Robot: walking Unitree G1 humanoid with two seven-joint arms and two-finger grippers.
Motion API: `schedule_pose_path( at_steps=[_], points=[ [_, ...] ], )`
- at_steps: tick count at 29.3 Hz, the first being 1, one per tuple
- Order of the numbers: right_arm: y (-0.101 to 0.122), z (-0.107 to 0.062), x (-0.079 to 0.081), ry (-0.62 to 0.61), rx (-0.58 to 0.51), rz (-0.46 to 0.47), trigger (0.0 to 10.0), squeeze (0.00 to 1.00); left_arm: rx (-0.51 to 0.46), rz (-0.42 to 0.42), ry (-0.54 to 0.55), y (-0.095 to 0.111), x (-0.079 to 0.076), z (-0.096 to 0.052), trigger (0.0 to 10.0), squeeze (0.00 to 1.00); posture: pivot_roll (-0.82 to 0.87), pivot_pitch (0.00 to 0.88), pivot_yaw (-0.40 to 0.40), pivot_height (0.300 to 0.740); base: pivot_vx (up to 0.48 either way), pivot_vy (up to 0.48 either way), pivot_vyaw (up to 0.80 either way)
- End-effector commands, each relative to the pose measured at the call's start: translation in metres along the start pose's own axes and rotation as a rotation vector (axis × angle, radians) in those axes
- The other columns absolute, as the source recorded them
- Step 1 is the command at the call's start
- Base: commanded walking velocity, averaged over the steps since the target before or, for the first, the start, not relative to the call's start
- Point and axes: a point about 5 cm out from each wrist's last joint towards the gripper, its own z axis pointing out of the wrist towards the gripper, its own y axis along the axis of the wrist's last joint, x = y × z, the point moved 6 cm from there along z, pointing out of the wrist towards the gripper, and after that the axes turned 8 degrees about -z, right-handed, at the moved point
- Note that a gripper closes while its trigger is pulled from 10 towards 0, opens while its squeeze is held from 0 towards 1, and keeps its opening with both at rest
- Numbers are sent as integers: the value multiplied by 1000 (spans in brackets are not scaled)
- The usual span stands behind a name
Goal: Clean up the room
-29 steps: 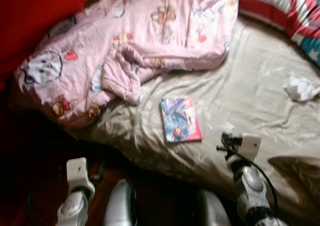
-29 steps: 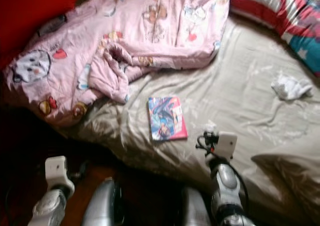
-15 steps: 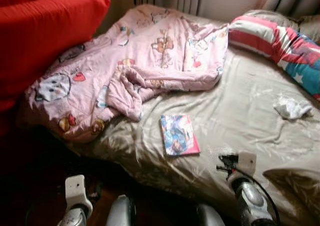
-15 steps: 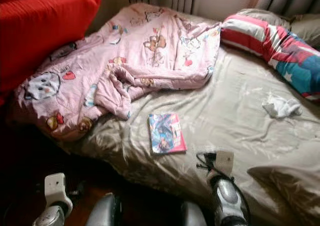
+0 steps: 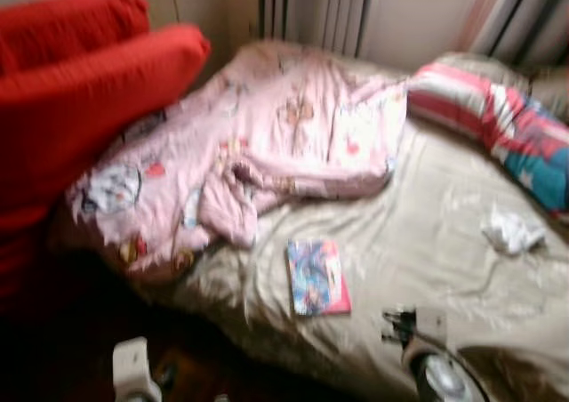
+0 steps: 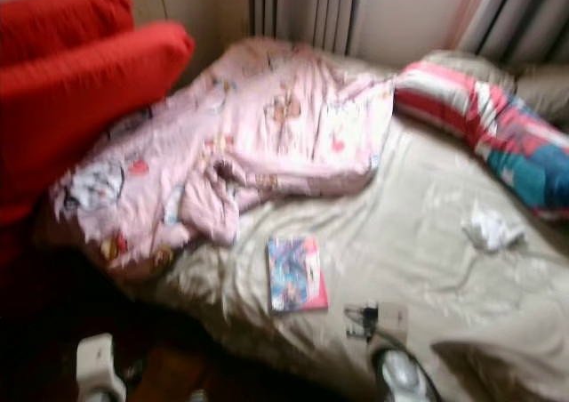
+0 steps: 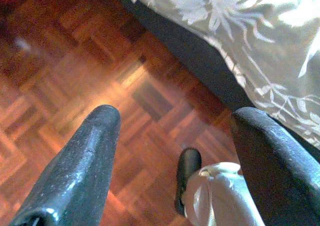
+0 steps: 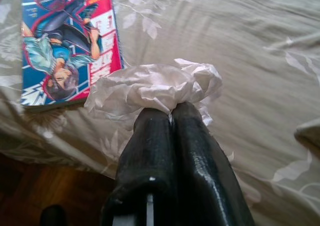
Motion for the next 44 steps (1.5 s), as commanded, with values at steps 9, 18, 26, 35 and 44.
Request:
schedule_pose_path(
  at_steps=[9,18,26,35,44],
  points=[
    [-46,-12,-8,-55,156,51,10000,0,93,1,49,-25,22,-8,10000,0,126,11,-42,740,0,0,0],
    [-51,-14,-2,-40,168,38,10000,0,147,15,53,-34,34,-12,10000,0,108,14,-25,740,0,187,0],
    [-58,-16,-1,-33,191,33,10000,0,143,10,57,-29,40,-11,10000,0,131,12,-24,740,0,341,0],
    [-66,-20,-5,-31,219,23,10000,0,146,4,59,-26,43,-10,10000,0,137,0,-26,740,0,339,0],
    [-74,-24,-13,-32,244,13,10000,0,150,8,52,-26,41,-9,10000,0,139,0,-25,740,0,389,0]
  ],
)
